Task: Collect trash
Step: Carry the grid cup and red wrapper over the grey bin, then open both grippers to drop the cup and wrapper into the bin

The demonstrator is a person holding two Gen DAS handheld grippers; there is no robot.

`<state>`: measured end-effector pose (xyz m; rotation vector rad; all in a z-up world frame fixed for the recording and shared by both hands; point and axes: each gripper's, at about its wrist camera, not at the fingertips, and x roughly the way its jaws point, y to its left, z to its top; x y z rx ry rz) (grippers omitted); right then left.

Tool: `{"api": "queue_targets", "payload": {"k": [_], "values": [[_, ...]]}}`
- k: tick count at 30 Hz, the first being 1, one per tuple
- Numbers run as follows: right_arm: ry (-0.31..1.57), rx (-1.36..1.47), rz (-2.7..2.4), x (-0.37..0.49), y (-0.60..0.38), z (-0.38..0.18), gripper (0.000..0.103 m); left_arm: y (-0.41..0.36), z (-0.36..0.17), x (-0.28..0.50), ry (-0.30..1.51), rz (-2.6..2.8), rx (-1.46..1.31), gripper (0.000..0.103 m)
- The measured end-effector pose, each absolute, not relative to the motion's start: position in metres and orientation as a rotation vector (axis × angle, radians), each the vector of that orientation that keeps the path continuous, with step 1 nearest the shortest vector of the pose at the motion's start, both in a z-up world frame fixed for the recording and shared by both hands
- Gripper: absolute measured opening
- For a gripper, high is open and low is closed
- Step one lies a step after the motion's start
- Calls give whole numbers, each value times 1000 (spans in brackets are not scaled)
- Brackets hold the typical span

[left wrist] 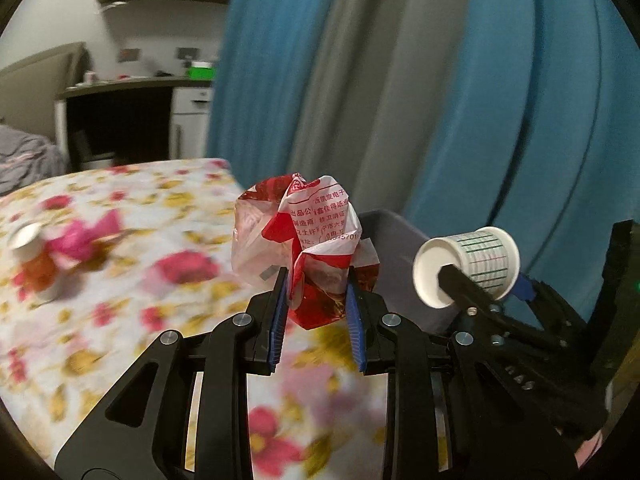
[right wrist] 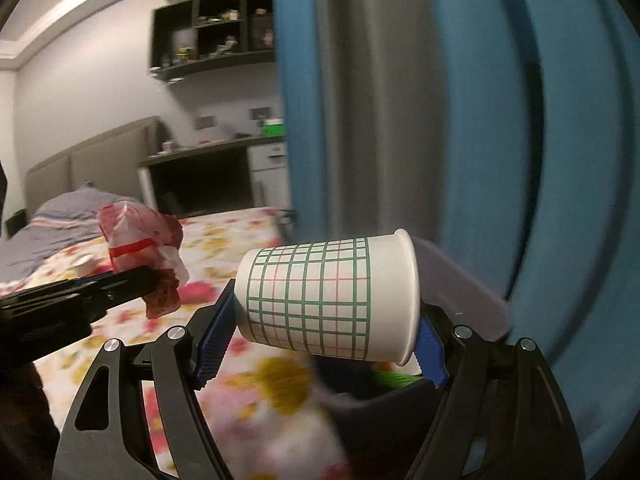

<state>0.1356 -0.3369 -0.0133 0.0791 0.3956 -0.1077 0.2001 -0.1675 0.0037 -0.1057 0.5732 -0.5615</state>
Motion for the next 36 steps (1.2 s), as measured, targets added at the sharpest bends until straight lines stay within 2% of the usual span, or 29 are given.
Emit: {"api": "queue_targets", "payload": {"k": [13,16,19,20,21,24,30,36], "values": [[496,91,-171,171,-380,-60,75,-272,-37,271,724,-742,-118,26],[501,85,-173,171,-385,-64,75,-277,-45,280,755,-767,-151,28],[503,93,-165,173,-386,-64,78,-281,-50,288,780,-773,-159,33],[501,93,-168,173,-387,-64,79,-282,-52,289,785,-774,-160,40],[499,93,-168,173,-389,-65,80,-282,-53,289,788,-770,-162,53],[490,95,-167,170,-391,-65,81,-278,-52,291,780,-766,-176,79],[458,100,-185,150,-395,-57,82,-256,-42,280,746,-712,-198,91],[403,129,-197,116,-393,-44,85,-218,-31,244,653,-602,-130,94]]}}
